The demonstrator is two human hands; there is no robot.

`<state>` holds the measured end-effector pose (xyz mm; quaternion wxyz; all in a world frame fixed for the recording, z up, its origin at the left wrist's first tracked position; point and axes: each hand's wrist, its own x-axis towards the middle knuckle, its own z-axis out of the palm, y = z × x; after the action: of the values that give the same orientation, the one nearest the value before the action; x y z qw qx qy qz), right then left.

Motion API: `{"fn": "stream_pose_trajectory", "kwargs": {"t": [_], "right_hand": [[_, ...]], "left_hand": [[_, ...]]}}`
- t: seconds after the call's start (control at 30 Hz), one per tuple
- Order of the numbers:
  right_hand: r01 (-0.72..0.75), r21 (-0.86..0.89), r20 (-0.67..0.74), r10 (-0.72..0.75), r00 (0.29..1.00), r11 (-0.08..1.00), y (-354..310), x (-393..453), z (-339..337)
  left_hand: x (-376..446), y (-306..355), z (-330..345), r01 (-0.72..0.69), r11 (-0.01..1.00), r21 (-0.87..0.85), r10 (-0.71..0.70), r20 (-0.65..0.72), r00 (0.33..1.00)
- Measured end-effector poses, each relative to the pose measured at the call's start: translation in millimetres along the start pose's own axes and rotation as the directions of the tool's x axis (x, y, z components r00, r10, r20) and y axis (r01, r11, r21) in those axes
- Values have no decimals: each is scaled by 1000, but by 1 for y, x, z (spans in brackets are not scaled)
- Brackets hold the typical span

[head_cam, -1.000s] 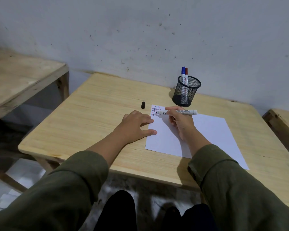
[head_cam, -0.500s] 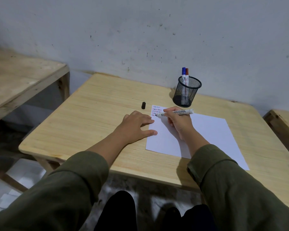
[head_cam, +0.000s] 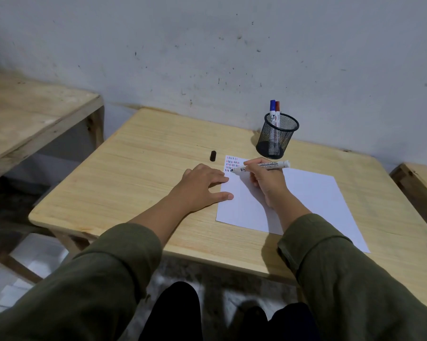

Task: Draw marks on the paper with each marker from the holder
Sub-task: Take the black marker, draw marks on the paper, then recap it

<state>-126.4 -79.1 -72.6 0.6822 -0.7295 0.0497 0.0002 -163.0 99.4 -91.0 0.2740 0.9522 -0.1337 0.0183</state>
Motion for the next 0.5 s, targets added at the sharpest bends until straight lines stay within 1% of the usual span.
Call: {"fn": "stream_pose_trajectory", "kwargs": {"t": [0.1,0.17,0.2,0.27,0.3,0.33,0.37,0.43,0.5], "right_hand": [[-8,134,-22,11,1000,991,-2,0,0],[-13,164,-25,17,1000,986,-3,-2,0],[-14,180,-22,18,1000,984,-4,-2,0],[-28,224,-15,32,999,974,-5,-3,0],[-41,242,-13,45,999,970,-5,-3,0],[-54,250,-12,59,998,967,-6,-4,0],[-63,250,-9,68,998,966,-6,-4,0],[-72,252,2,74,997,965,-7,-5,-1],[-77,262,11,77,997,962,-8,-6,-2]], "left_hand": [[0,-1,0,-5,1000,17,5,10,1000],[1,-1,0,-11,1000,-16,11,-16,1000],[3,-2,0,-15,997,-74,10,-72,997],[8,-5,-1,-14,983,-186,-29,-230,973],[13,-8,-2,-9,980,-200,-53,-298,953],[18,-10,-4,7,981,-193,-72,-333,940],[23,-10,-5,34,983,-180,-93,-335,938],[33,-8,-10,82,984,-158,-124,-281,952],[42,-5,-12,74,986,-151,-109,-238,965]]}}
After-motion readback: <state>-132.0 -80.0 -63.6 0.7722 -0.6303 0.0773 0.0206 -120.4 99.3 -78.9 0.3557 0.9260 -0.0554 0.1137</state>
